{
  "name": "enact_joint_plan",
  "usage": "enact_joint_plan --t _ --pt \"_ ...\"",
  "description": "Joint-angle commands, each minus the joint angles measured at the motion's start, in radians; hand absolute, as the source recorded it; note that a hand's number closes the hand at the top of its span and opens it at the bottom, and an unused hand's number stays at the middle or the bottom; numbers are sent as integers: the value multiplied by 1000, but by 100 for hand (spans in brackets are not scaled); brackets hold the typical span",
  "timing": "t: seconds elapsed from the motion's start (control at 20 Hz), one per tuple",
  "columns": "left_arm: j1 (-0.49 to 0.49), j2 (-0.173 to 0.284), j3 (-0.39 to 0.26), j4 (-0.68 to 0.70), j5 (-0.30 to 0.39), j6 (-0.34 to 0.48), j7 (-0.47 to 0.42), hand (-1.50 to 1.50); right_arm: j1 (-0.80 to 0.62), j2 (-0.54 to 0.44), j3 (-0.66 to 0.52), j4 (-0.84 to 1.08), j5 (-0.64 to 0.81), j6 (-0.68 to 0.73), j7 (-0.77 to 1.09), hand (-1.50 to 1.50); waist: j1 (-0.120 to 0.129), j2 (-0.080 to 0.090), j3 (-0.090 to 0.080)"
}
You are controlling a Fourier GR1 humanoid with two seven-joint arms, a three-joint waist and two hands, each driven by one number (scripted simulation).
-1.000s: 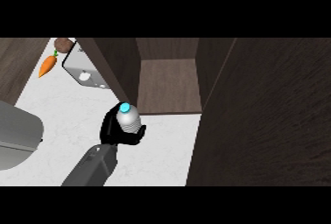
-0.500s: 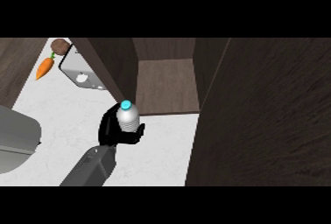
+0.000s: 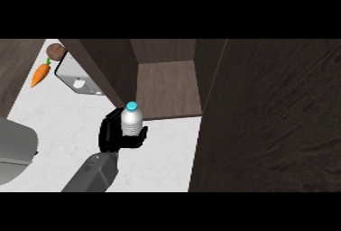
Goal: Pick up the bottled water, place it into the cabinet and close the cabinet
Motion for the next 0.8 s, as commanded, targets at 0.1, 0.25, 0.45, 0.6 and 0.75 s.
enact_joint_plan --t 0.1,0.25,0.45,0.6,0.75 --pt "-287 -79 -60 -35 -57 136 138 150 1 -21 -65 19 -98 42 -12 -150 -53 7 -8" --pt "-283 -84 -68 -26 -58 197 128 150 -13 -32 -62 30 -128 74 -19 -150 -67 14 -9" --pt "-273 -83 -64 -13 -53 249 135 150 -22 -40 -92 37 -173 78 -11 -150 -72 19 -11" --pt "-272 -60 -64 -26 -45 288 156 150 -32 -59 -127 45 -211 90 -8 -150 -79 18 -11" --pt "-261 -53 -72 -8 -60 344 133 150 -20 -62 -135 81 -232 118 -22 -150 -91 26 -10"
